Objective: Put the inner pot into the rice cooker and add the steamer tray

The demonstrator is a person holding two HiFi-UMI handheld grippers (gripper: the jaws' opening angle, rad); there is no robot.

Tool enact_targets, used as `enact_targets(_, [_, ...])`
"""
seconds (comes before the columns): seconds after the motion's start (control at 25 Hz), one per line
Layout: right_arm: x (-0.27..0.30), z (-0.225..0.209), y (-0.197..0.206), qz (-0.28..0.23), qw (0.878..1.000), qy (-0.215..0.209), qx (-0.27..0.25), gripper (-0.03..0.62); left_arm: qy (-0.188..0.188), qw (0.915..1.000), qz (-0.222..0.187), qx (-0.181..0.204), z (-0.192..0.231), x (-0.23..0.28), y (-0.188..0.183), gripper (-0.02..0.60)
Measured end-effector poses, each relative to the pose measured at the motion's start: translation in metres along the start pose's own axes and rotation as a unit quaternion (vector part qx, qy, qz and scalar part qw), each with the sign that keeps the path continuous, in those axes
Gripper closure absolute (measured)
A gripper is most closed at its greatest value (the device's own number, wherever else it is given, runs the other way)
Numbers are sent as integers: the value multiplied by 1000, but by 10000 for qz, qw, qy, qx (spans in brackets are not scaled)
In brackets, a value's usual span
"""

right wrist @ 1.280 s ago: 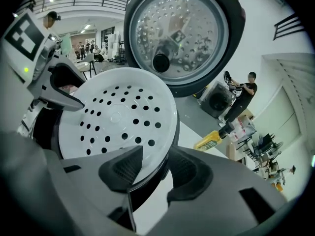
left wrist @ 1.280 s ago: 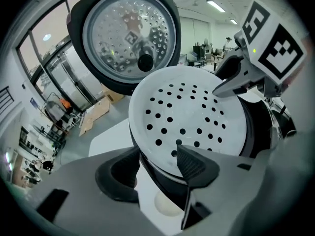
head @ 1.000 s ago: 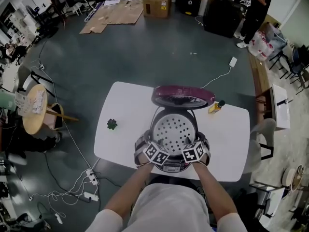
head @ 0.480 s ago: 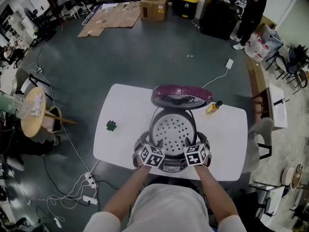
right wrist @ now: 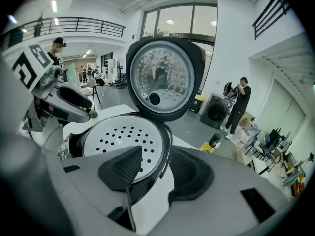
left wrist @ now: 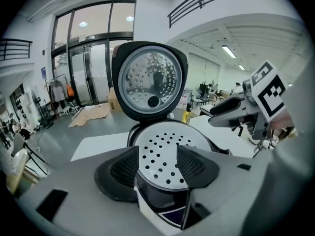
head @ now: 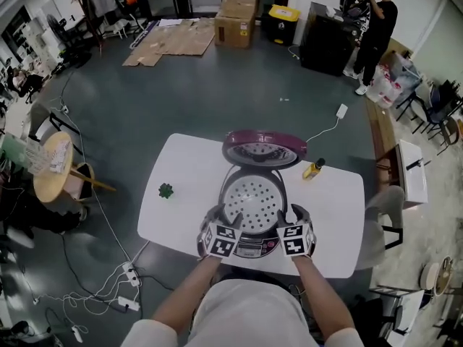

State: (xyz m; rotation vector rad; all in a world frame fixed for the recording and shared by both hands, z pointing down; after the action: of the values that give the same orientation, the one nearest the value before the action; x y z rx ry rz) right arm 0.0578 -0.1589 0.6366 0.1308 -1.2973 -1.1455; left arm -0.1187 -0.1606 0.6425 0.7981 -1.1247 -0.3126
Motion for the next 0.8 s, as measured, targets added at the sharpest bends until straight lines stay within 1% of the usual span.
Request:
enact_targets(0.28, [-39,-3,-2,-414,9990,-151,80,447,-5,9990,-331,-307,-28,-36,-3,380])
enact_targets(0.44, [-72,-8,-2,-675,9975,-200,63,472,-100,9981,-518,-314,-49,-60,0,408])
enact_targets(0.56, [-94,-10,-2,-878,9958,-249,69,493,-109,9973,-594,-420,-63,-76,7,437])
enact_targets(0.8, [-137,-11,-1,-1251,9916,-336,-23,514,-194,9946,-850,-571,-89,-108,16,474])
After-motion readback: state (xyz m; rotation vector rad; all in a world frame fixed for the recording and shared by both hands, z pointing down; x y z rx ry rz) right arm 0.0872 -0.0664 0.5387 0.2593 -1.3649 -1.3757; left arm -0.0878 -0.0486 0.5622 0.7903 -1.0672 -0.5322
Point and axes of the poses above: the fingertips, and each gripper's own axes: x forward along the fingers, z to its left, y out of its underside, the point moved 1 cm from there along -x, backward along the fingers, and after that the axes turned 14 degrees about -x, right-handed, at the moved point
